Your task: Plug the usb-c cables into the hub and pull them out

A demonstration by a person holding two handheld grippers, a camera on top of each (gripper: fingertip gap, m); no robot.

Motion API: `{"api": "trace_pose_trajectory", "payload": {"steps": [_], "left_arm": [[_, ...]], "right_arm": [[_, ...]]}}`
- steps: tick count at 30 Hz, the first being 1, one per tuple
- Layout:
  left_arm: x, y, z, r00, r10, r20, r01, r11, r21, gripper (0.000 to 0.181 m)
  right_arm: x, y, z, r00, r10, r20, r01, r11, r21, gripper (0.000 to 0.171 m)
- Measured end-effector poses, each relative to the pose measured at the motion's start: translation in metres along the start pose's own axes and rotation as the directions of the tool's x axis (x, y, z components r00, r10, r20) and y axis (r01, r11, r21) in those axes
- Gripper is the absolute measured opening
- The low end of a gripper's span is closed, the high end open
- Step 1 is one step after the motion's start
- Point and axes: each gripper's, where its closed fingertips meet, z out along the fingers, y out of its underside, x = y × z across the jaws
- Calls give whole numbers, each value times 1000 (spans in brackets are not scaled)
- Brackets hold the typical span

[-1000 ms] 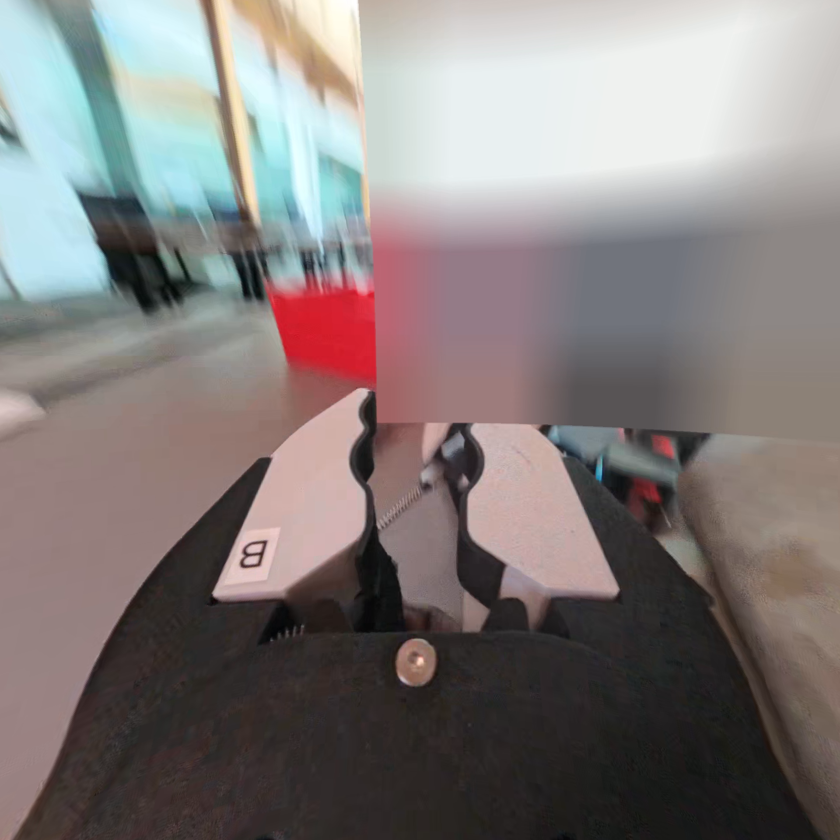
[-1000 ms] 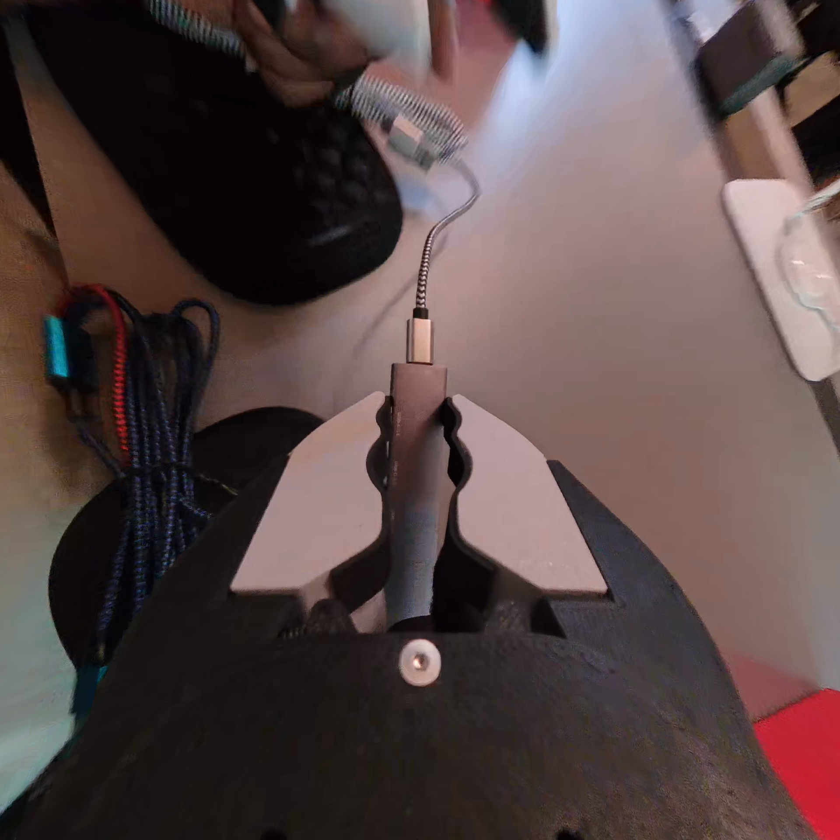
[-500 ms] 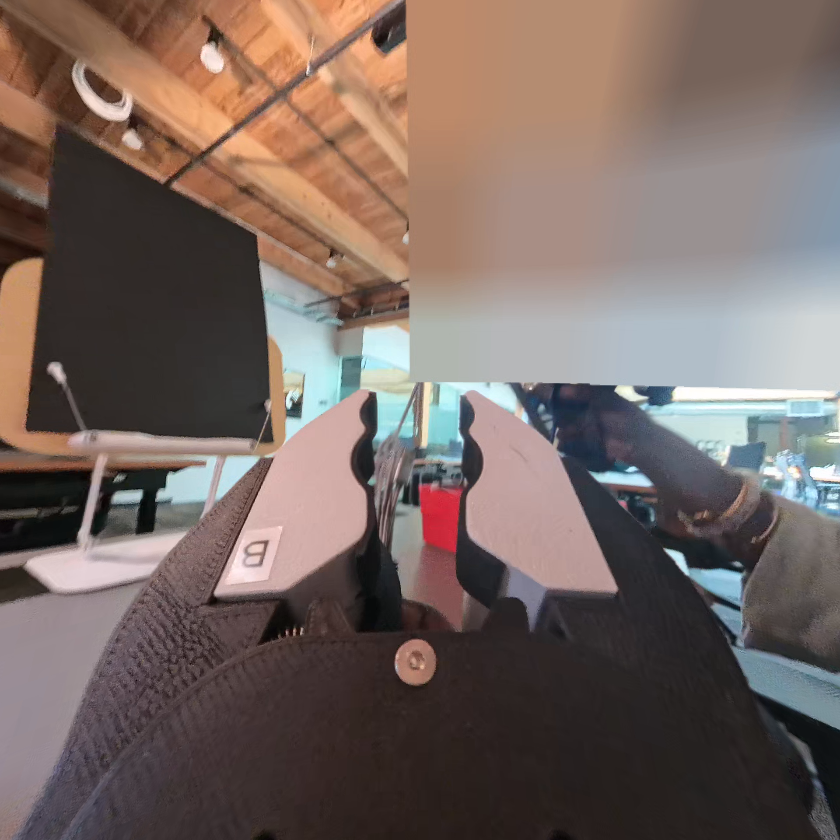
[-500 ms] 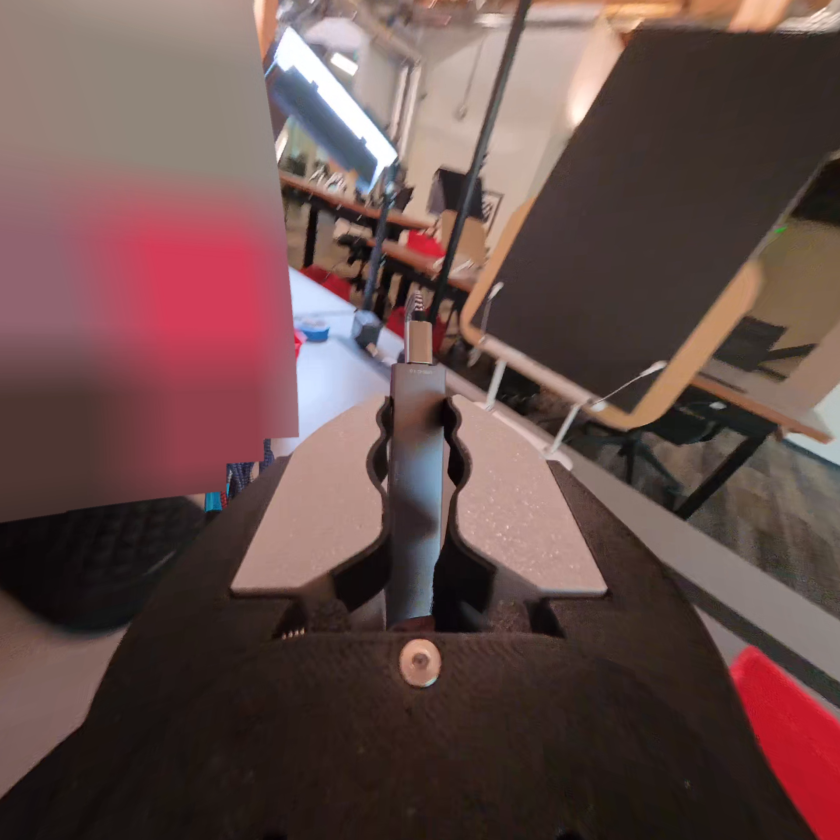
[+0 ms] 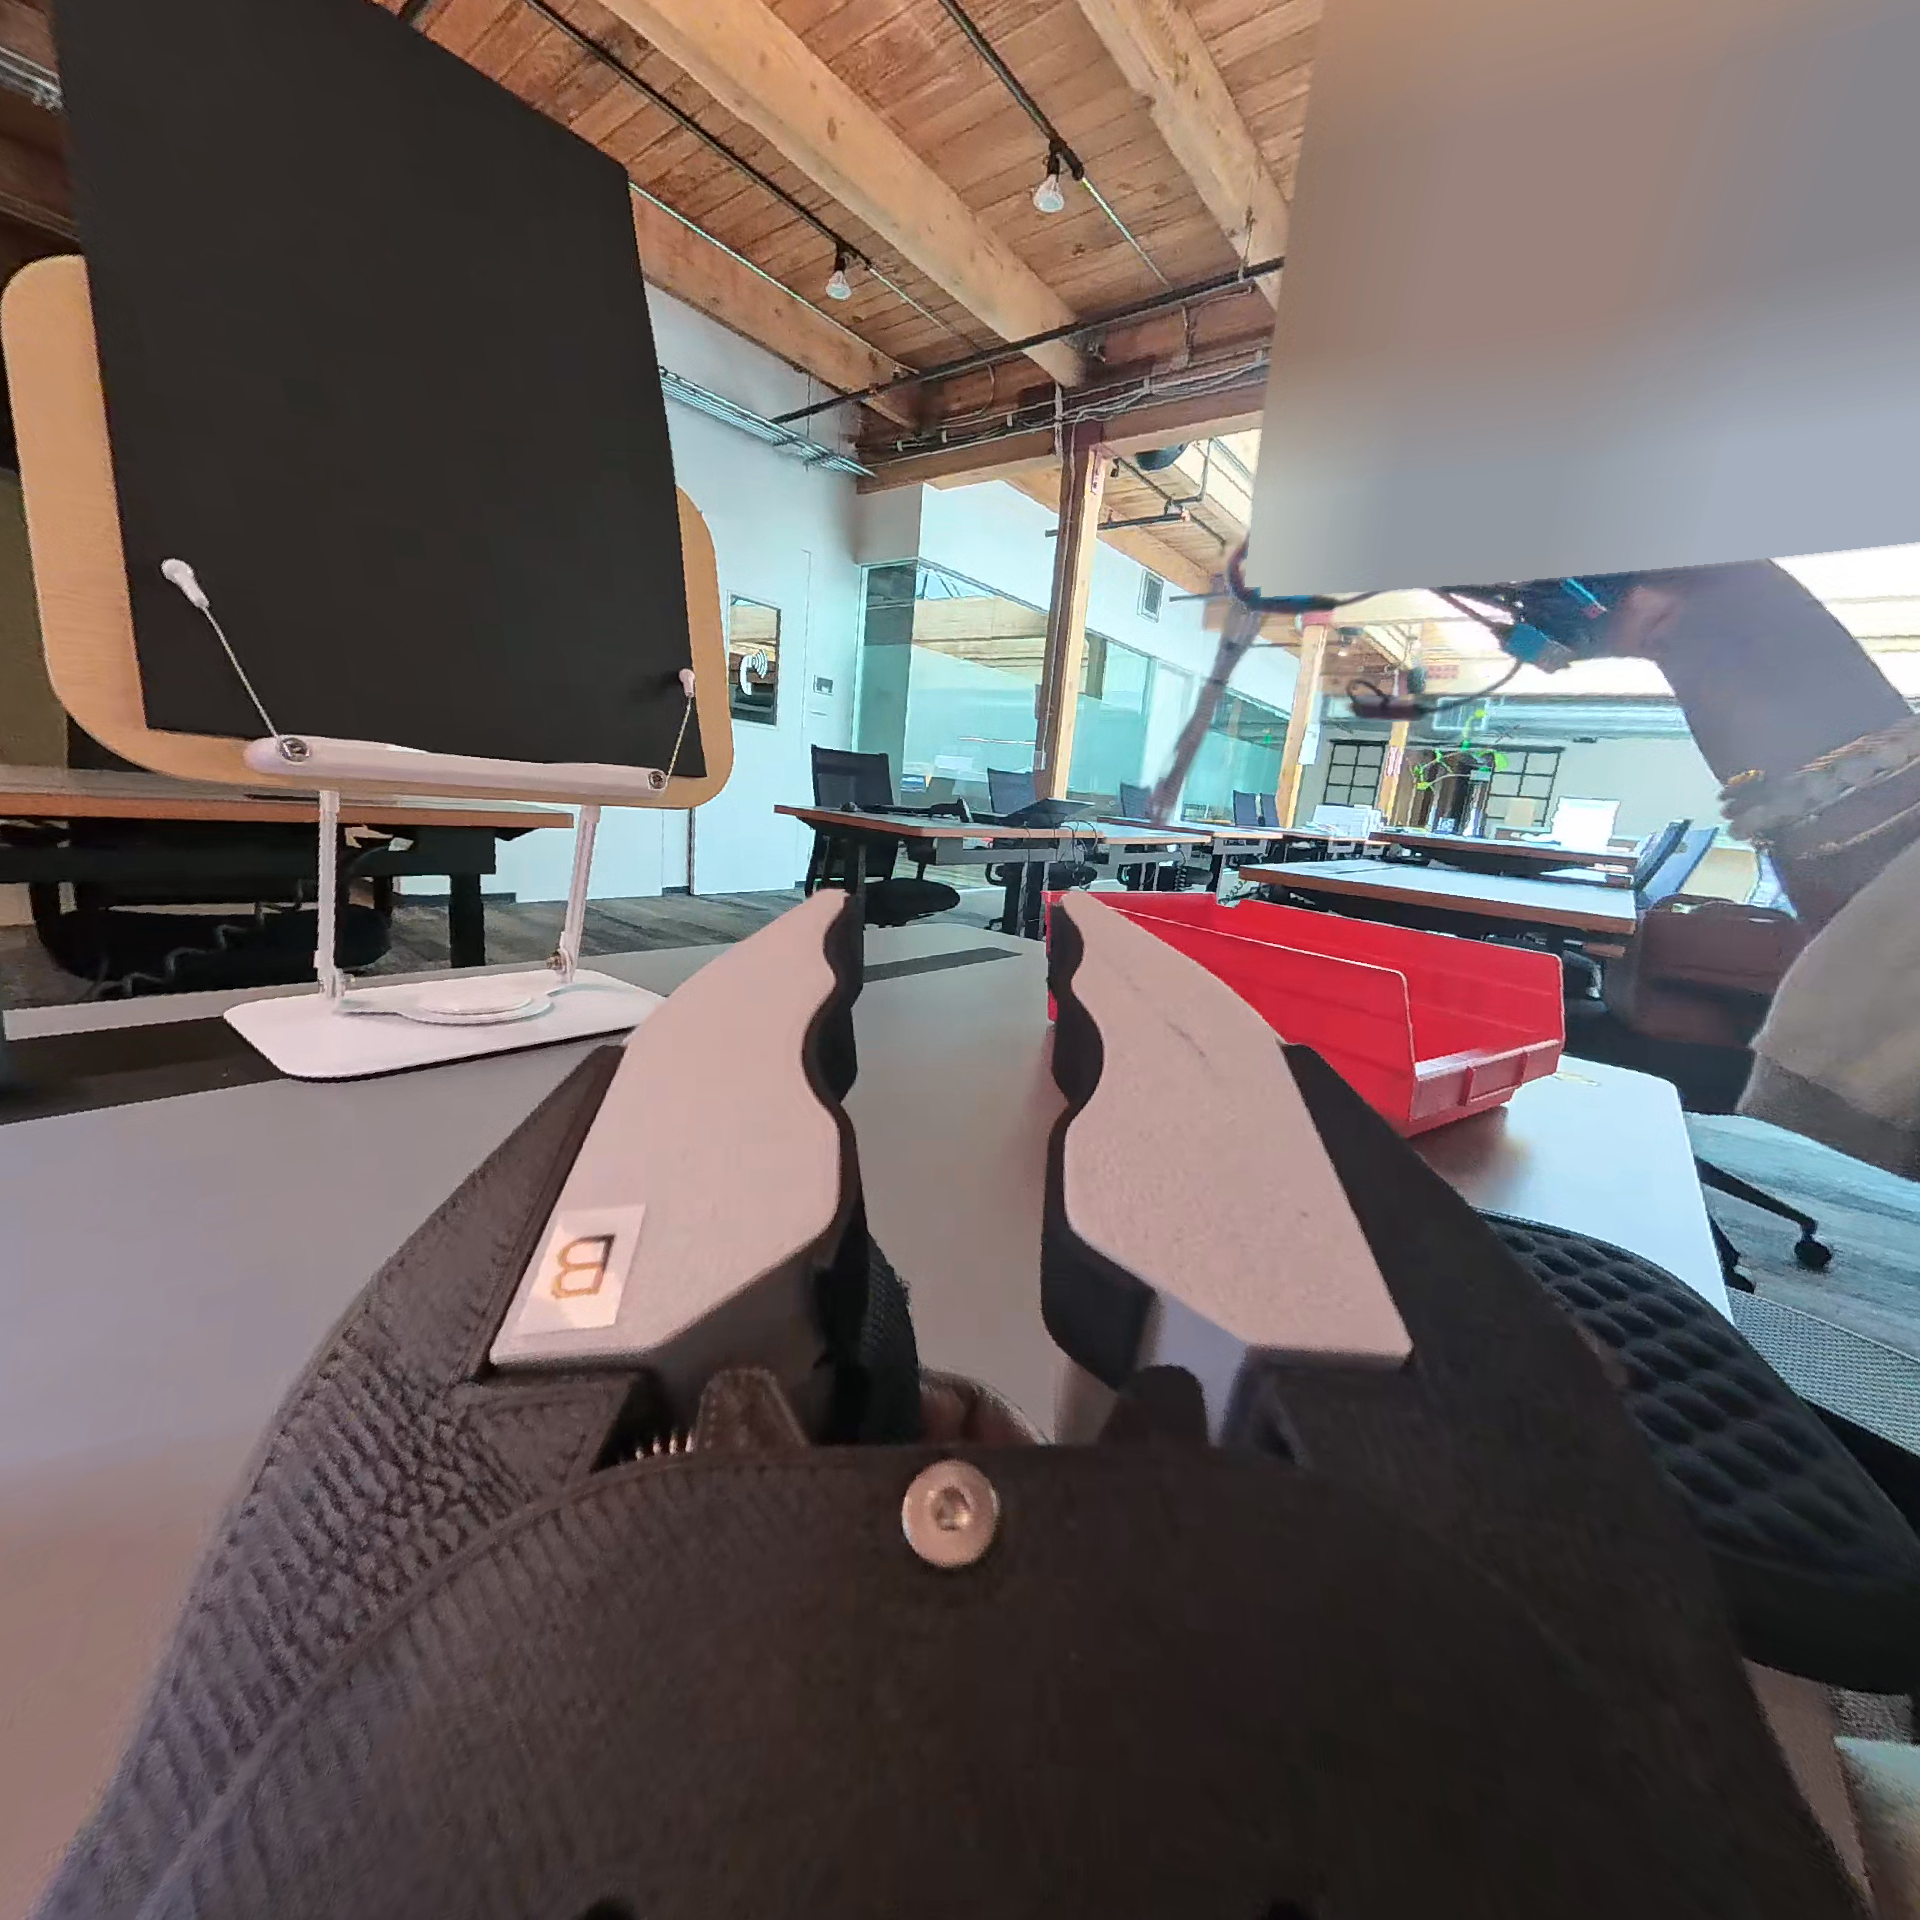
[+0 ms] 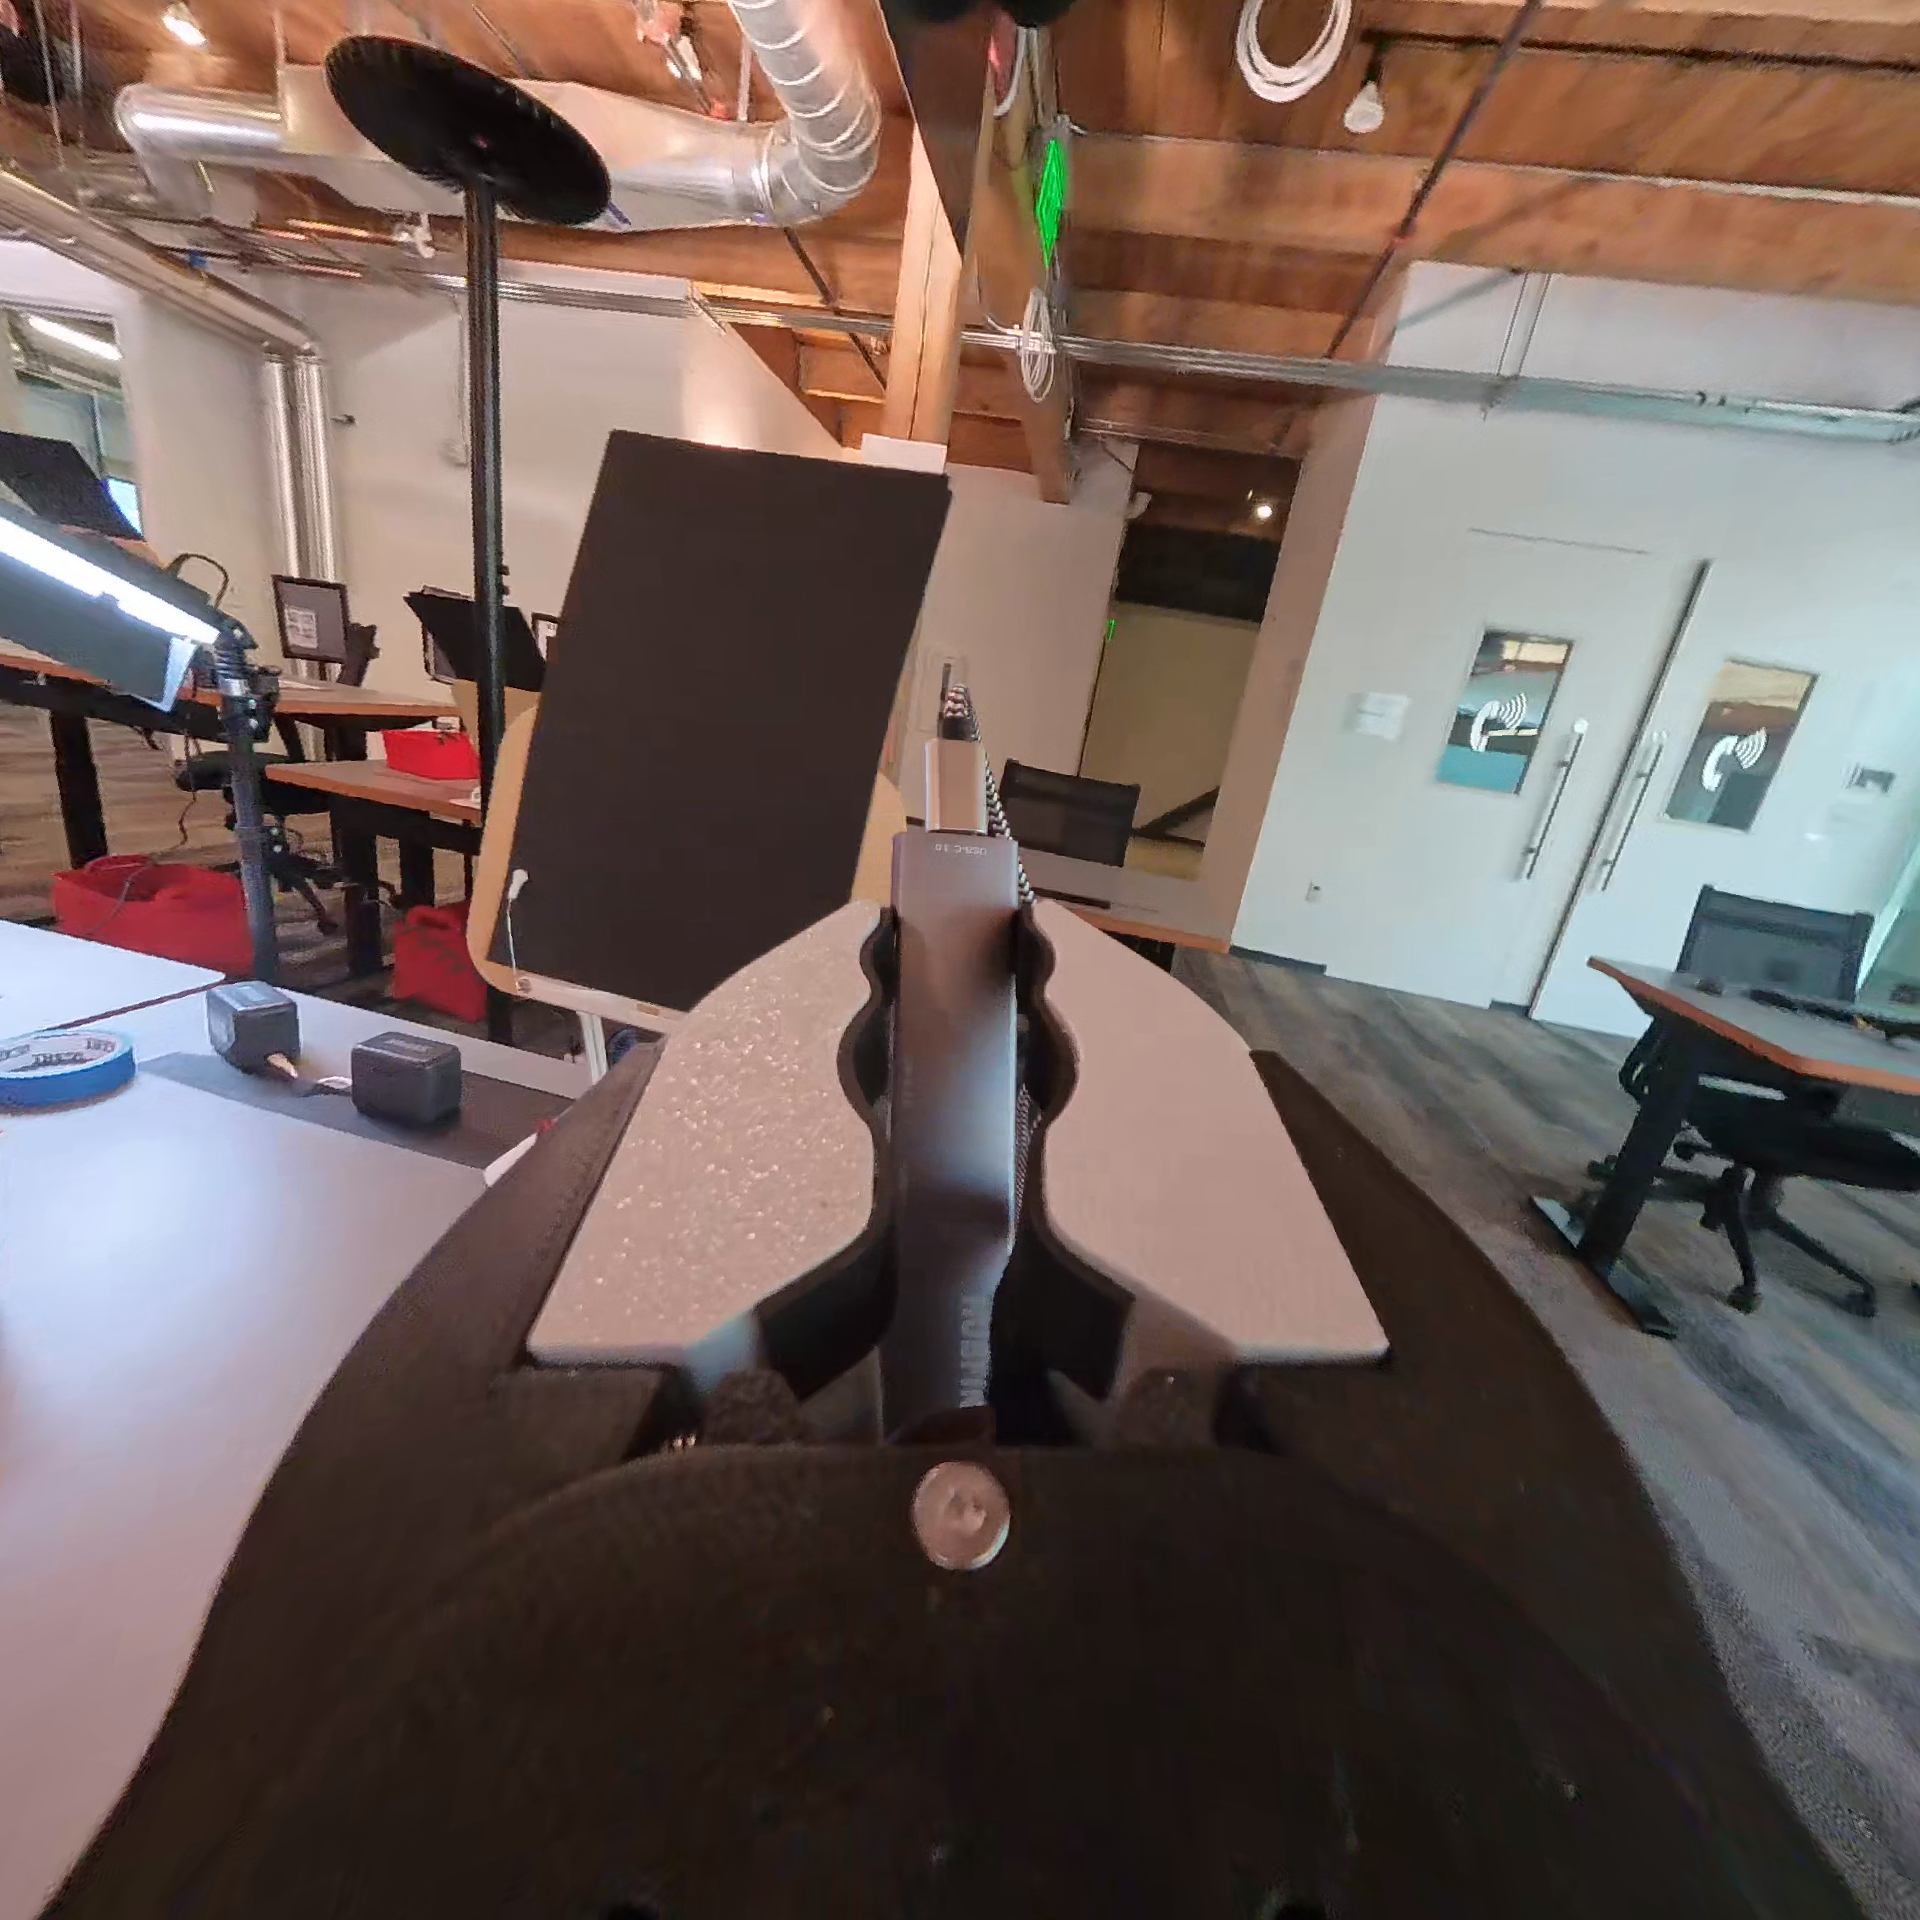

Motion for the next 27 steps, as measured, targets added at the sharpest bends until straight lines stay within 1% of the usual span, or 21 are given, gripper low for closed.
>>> {"api": "trace_pose_trajectory", "payload": {"steps": [5, 7, 9, 11, 14, 16, 17, 19, 20, 21, 22, 23, 24, 25, 26, 27], "left_arm": [[0, 2, 1, 1000, -7, 0, 7, 1000, -10, 34], [-1, 2, 1, 1000, -10, 2, 10, 1000, -12, 34], [-1, 2, 1, 1000, -14, 3, 14, 1000, -13, 34], [-2, 3, 1, 1000, -18, 3, 18, 1000, -13, 34], [-3, 3, 1, 1000, -27, 3, 27, 1000, -14, 34], [-3, 3, 1, 999, -34, 4, 34, 999, -13, 34], [-4, 3, 1, 999, -37, 5, 37, 999, -12, 34], [-4, 3, 1, 999, -41, 5, 42, 999, -11, 33], [-4, 3, 1, 999, -43, 5, 43, 999, -12, 33], [-4, 3, 1, 999, -43, 5, 43, 999, -13, 33], [-4, 3, 1, 999, -43, 5, 43, 999, -14, 33], [-4, 3, 1, 999, -43, 5, 43, 999, -15, 33], [-4, 4, 1, 999, -44, 5, 44, 999, -16, 33], [-4, 4, 1, 999, -45, 5, 45, 999, -17, 33], [-4, 4, 1, 999, -45, 5, 45, 999, -18, 33], [-5, 4, 1, 999, -45, 5, 45, 999, -18, 33]], "right_arm": [[23, 35, -4, 993, 114, -4, -114, 992, -55, 21], [28, 49, -5, 981, 192, 8, -191, 980, -50, 21], [32, 61, -6, 953, 302, 26, -302, 953, -18, 20], [41, 73, -8, 896, 443, 41, -444, 896, 27, 21], [63, 103, -17, 777, 630, 15, -628, 773, 93, 21], [77, 133, -24, 720, 690, -65, -683, 723, 102, 21], [84, 150, -28, 711, 692, -128, -685, 722, 94, 21], [98, 183, -39, 714, 639, -287, -649, 757, 71, 21], [104, 197, -45, 725, 580, -372, -613, 789, 37, 21], [109, 210, -50, 753, 484, -445, -551, 834, -26, 21], [112, 220, -54, 786, 357, -505, -467, 878, -106, 21], [112, 228, -57, 817, 211, -536, -369, 906, -206, 21], [110, 235, -57, 843, 62, -534, -266, 911, -314, 21], [103, 243, -55, 864, -58, -499, -176, 895, -409, 21], [92, 254, -50, 890, -126, -438, -119, 864, -489, 20], [81, 266, -47, 914, -141, -381, -104, 825, -556, 21]]}}
